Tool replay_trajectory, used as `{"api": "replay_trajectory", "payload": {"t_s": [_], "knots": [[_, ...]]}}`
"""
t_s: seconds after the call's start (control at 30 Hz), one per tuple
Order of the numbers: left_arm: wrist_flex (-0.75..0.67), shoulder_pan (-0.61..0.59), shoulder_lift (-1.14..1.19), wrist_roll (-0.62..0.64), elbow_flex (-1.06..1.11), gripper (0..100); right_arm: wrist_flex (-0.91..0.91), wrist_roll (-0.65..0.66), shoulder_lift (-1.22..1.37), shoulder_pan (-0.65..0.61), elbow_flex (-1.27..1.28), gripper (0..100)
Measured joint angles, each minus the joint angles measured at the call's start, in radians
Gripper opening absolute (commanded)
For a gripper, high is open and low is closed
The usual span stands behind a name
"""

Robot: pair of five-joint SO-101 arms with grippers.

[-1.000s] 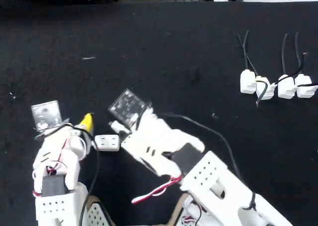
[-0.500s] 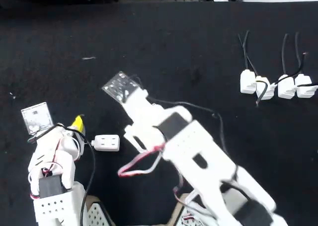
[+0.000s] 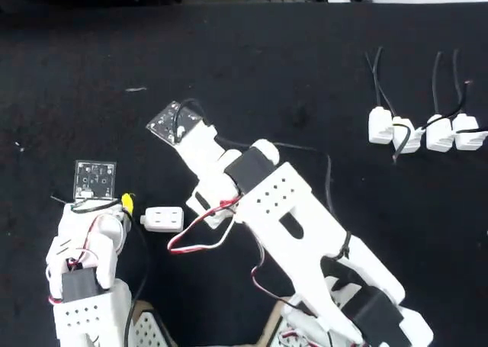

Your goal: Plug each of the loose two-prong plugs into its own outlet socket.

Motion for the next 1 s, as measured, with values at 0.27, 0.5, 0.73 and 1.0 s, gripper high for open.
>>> {"api": "replay_trajectory", "payload": {"t_s": [0.27, 0.5, 0.73, 1.0], "knots": [[0.101, 0.206, 0.000, -0.008, 0.000, 22, 0.000, 0.018, 0.000, 0.132, 0.000, 1.1], [0.163, 0.267, -0.015, -0.008, -0.002, 22, 0.025, 0.061, 0.000, 0.298, 0.000, 1.1], [0.184, 0.270, -0.015, -0.008, -0.008, 22, 0.068, 0.074, 0.000, 0.308, 0.000, 1.1], [0.253, 0.451, -0.012, 0.074, -0.071, 22, 0.068, 0.074, 0.000, 0.308, 0.043, 1.1]]}}
